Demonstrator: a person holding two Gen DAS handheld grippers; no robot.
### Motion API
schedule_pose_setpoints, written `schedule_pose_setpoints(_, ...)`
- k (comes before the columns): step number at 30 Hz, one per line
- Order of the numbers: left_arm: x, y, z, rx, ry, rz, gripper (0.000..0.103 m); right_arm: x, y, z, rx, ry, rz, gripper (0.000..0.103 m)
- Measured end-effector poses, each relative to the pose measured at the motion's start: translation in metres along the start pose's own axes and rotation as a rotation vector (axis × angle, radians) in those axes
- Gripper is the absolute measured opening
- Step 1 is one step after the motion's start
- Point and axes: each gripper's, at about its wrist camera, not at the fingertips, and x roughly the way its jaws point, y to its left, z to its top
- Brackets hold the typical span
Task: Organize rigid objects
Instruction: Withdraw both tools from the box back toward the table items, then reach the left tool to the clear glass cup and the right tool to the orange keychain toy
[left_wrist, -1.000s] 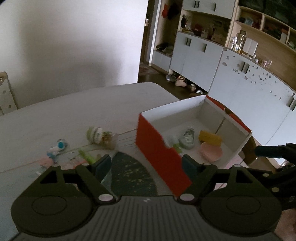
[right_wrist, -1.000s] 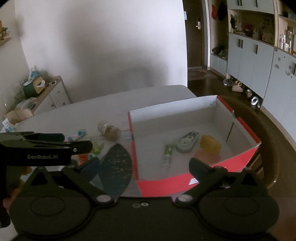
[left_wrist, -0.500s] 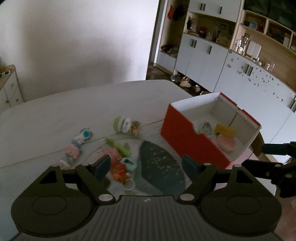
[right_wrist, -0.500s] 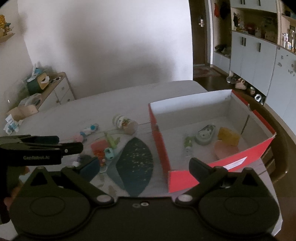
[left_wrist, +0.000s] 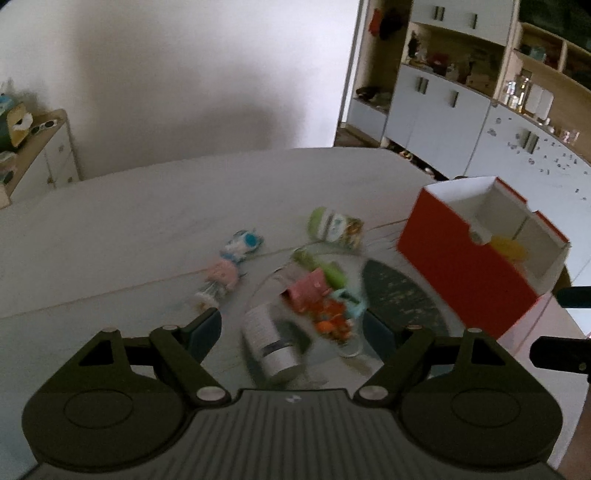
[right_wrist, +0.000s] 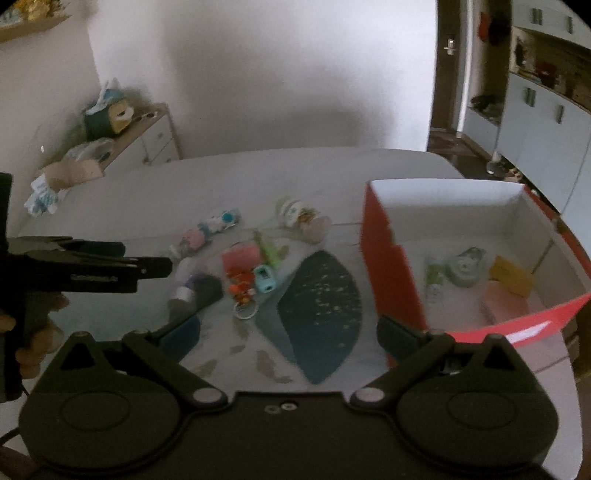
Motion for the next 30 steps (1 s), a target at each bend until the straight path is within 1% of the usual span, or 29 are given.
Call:
schedule_pose_setpoints(3,0.01,0.009,-0.007,-0.001,0.008,0.022,0.084,0.013,0.008,0.001,-0.013,0.018,0.009,0.101)
schedule_pose_setpoints(9,0.034,0.024,-0.015,0.006,0.016,0.043,0.084,0.042,0.015,0.006,-0.032,0.045,0.017,0.096)
schedule_pose_setpoints(11,0.042,0.029,-0.015,-0.008,0.023,0.049,0.084,0.054,0.018,0.006,-0.045,0.063,0.015,0.094)
schedule_pose_setpoints(14,0.054,0.035,-0.015,-0.046,0.038,0.034,0.084,0.071,0.023,0.004,-0.065,0.093,0.021,0.09)
schedule_pose_setpoints(18,0.066,0.036,-0.013,-0.061,0.06,0.017,0.084,0.091,0.031,0.003,-0.088,0.115,0.034,0.084)
schedule_pose_setpoints(23,0.078,0.037,-0.011,-0.088,0.086,0.022,0.084,0.113,0.036,0.004,-0.091,0.135,0.049,0.076)
schedule_pose_setpoints(25,0.083,0.038,-0.011,-0.101,0.097,0.014,0.084,0.121,0.037,0.005,-0.09,0.141,0.051,0.07)
schedule_pose_setpoints(26,0.085,0.039,-0.01,-0.107,0.102,0.009,0.084,0.125,0.038,0.005,-0.09,0.145,0.054,0.07)
schedule_pose_setpoints(30,0.091,0.039,-0.008,-0.124,0.116,-0.008,0.084,0.138,0.039,0.007,-0.09,0.156,0.07,0.056)
